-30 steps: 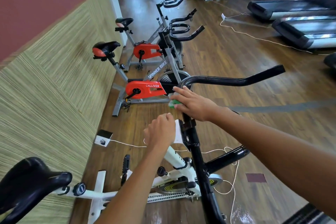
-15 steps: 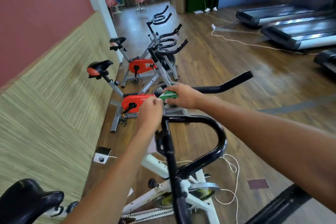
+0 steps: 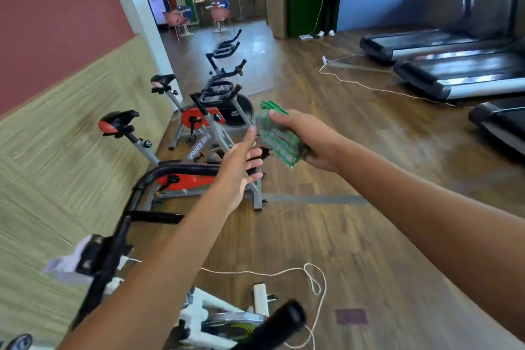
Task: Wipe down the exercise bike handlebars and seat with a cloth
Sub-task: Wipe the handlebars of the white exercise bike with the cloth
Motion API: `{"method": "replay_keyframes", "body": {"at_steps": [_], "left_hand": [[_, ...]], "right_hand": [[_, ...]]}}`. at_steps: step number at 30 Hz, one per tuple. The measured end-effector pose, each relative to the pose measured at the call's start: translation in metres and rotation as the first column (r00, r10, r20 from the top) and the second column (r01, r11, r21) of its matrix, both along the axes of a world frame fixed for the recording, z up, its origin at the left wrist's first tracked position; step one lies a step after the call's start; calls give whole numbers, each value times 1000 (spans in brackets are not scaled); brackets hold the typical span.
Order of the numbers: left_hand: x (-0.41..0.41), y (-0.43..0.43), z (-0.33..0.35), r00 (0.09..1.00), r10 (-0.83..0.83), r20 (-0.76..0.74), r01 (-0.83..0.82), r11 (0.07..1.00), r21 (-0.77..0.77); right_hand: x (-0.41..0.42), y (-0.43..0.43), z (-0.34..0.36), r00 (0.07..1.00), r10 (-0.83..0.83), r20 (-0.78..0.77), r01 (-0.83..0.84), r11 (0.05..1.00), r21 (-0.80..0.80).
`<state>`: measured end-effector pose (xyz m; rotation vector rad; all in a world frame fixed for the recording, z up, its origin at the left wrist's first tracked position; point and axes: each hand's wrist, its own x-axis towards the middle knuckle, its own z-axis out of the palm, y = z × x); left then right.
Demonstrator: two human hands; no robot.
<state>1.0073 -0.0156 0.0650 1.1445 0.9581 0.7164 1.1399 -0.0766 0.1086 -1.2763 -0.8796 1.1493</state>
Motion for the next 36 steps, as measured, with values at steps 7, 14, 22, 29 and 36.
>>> {"method": "replay_keyframes", "body": {"at_steps": [7,14,22,29,36], "left_hand": [[70,-35,-14,990,-125,70,130,989,-75],[94,-18,-15,900,10,437,49,991,-123],[49,55,15,758,376,533,-355,923,-146],[13,88,-10,589,709,387,-729,673,-123],[6,141,-16,365,921,135,-912,325,251]], "right_hand": [[68,-30,-16,884,-96,-458,54,993,-105],[70,1,-28,776,-27,-630,-38,995,-90],[10,102,-8,927,159,-340,-172,985,-7],[6,151,-31,929,331,166,-332,943,-23],[32,178,-90,826,555,96,-505,805,-313]]}}
